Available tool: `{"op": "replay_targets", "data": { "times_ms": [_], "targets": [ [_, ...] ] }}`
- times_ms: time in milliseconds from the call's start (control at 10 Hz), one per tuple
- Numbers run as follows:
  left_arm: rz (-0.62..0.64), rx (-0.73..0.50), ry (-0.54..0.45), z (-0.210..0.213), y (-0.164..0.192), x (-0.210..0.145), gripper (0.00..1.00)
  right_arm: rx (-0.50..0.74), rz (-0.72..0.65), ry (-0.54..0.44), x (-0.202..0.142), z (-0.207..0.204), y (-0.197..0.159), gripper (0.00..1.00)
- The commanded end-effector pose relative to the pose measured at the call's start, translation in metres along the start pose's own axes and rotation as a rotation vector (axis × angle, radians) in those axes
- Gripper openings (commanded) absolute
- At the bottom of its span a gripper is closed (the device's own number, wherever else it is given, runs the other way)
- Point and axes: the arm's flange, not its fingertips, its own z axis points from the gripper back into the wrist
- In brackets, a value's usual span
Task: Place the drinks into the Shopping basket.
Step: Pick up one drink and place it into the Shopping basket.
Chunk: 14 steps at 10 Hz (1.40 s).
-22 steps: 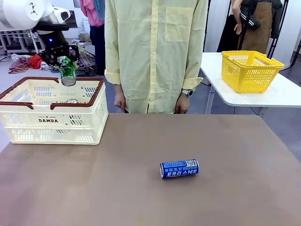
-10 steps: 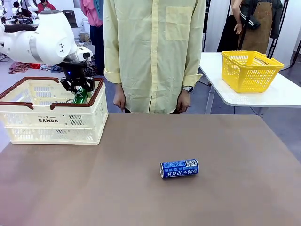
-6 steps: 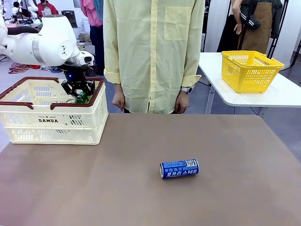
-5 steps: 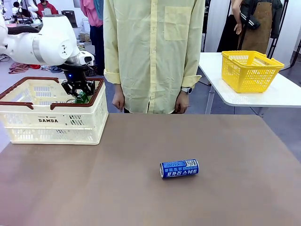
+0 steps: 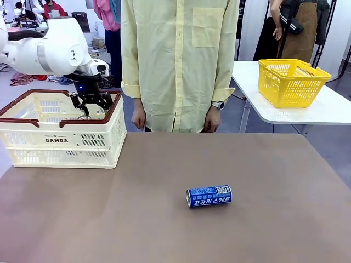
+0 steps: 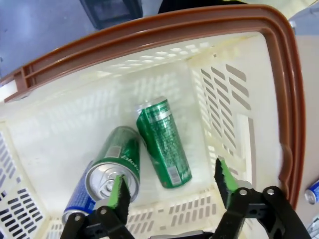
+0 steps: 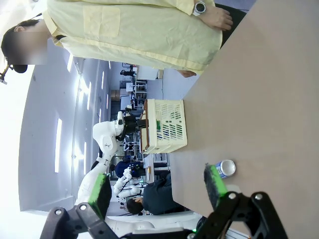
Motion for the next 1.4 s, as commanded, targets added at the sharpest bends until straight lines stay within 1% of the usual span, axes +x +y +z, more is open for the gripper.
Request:
{"op": "replay_targets", "data": {
  "times_ms": [0, 400, 500, 700, 800, 1000, 1100, 1200, 1300],
  "targets": [
    [-0.013, -0.047, -0.018, 0.01, 0.005, -0.001, 1.0, 0.023, 0.018, -0.011, 0.004, -0.002, 0.002, 1.0],
    [-0.027, -0.104, -0.048, 0.032, 0.019, -0.006, 1.0, 0.023, 0.018, -0.011, 0.004, -0.002, 0.002, 1.0],
    [-0.009, -0.111, -0.084, 0.045, 0.028, -0.008, 1.0, 0.023, 0.018, -0.011, 0.004, -0.002, 0.002, 1.0],
    [-0.092, -0.25, -0.118, 0.104, 0.044, -0.024, 1.0, 0.023, 0.018, -0.011, 0.004, -0.002, 0.002, 1.0],
    [-0.118, -0.351, -0.12, 0.135, 0.049, -0.037, 1.0, 0.023, 0.018, -0.011, 0.004, -0.002, 0.002, 1.0],
    [-0.139, -0.661, -0.068, 0.198, 0.072, -0.073, 1.0, 0.023, 0.018, -0.011, 0.004, -0.002, 0.002, 1.0],
    [-0.034, -0.809, -0.063, 0.221, 0.088, -0.093, 1.0, 0.023, 0.018, -0.011, 0.004, -0.002, 0.002, 1.0],
    [0.282, -1.067, -0.178, 0.239, 0.107, -0.111, 1.0, 0.023, 0.018, -0.011, 0.004, -0.002, 0.002, 1.0],
    [0.361, -1.248, -0.222, 0.241, 0.139, -0.142, 1.0, 0.023, 0.018, -0.011, 0.004, -0.002, 0.002, 1.0]
  ]
}}
